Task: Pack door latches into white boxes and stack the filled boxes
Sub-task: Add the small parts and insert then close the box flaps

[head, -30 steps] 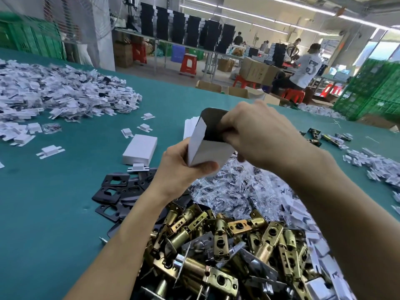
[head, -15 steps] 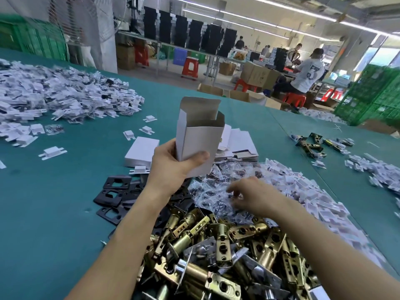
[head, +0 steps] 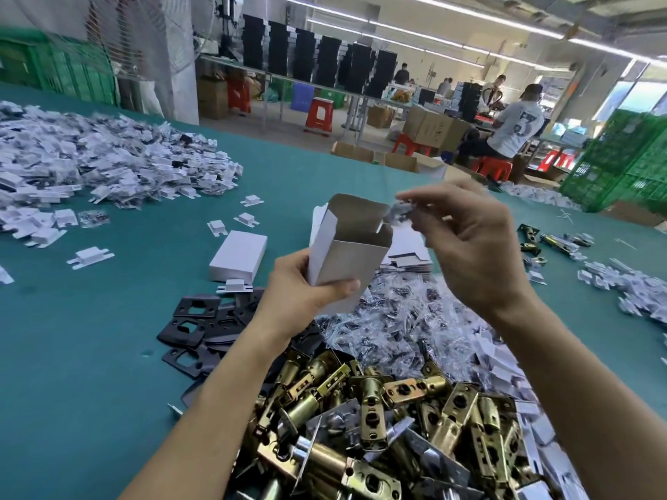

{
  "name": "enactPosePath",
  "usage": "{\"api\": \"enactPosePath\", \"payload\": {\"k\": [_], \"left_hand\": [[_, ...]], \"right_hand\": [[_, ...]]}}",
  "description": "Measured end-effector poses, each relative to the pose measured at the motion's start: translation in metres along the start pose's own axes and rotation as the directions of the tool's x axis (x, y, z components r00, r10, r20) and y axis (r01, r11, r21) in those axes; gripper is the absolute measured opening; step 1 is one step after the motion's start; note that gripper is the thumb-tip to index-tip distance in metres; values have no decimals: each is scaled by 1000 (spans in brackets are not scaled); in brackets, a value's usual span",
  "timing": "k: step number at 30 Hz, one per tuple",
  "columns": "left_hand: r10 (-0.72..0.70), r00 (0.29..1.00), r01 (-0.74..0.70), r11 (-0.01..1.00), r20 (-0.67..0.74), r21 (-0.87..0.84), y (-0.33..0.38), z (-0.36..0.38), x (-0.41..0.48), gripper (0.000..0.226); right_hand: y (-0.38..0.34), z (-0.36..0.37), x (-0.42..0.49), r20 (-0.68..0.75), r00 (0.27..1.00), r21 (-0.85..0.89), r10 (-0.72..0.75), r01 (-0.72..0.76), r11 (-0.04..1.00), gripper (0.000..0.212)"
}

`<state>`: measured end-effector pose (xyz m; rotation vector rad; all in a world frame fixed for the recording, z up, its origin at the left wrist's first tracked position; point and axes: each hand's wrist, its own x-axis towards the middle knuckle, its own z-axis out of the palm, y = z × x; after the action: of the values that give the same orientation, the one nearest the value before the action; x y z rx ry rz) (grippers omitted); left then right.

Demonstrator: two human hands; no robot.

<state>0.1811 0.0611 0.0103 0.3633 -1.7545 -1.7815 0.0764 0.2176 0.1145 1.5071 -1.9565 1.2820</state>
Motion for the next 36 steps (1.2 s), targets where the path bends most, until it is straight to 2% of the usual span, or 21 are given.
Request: {"api": "enactPosePath", "payload": {"k": [3,7,10,12,15,16,17,19,20,22,24,26,29,31,34,36], "left_hand": [[7,999,-6,1000,34,-17,2,3,-1,37],[45,998,-43,998,50,-34,5,2,-1,31],[69,995,-68,998,74,-14,6,1,-1,31],[69,993,-69,998,96,-8,6,1,-2,32],[64,992,-62,998,113,-20,5,3,-3,34],[64,992,-61,998,109,-29,6,4,-3,33],[62,993,-57,997,103,-45,6,4,-3,33],[43,994,-35,996,98,-80,5,4,-2,33],[31,994,-21,996,104,-90,5,3,-2,35],[4,991,11,994,131,-113,4,3,-2,42],[-33,983,57,989,180,-134,4,3,-3,43],[-55,962,88,990,269,-112,4,4,-4,39],[-62,922,92,994,382,-62,0,10,-7,29],[-84,915,101,995,395,-23,-4,12,-6,31],[-58,959,3,981,278,194,-8,14,-3,43],[72,991,-101,957,113,270,-10,13,-3,57]], "right_hand": [[-13,3,7,74,992,-185,-103,116,976,18],[-12,9,7,246,968,-349,47,43,936,21],[-13,8,8,305,948,-337,89,21,941,19],[-15,5,11,417,901,-325,120,24,945,28],[-14,1,14,587,787,-345,191,30,938,40],[-14,0,12,583,793,-316,178,20,948,40],[-13,-1,10,535,833,-259,140,5,966,37],[-9,-5,2,321,947,-131,34,9,991,30],[-6,-6,-4,211,977,-85,10,8,996,28],[2,-6,-13,111,992,22,63,-66,998,32],[9,-2,-23,148,974,164,170,-194,967,34],[15,2,-33,239,946,247,221,-279,928,27],[25,8,-45,317,924,204,214,-287,936,17],[34,10,-51,313,930,167,193,-254,953,23],[45,9,-59,355,911,173,211,-286,942,28],[53,11,-66,379,890,131,252,-321,938,29]]}}
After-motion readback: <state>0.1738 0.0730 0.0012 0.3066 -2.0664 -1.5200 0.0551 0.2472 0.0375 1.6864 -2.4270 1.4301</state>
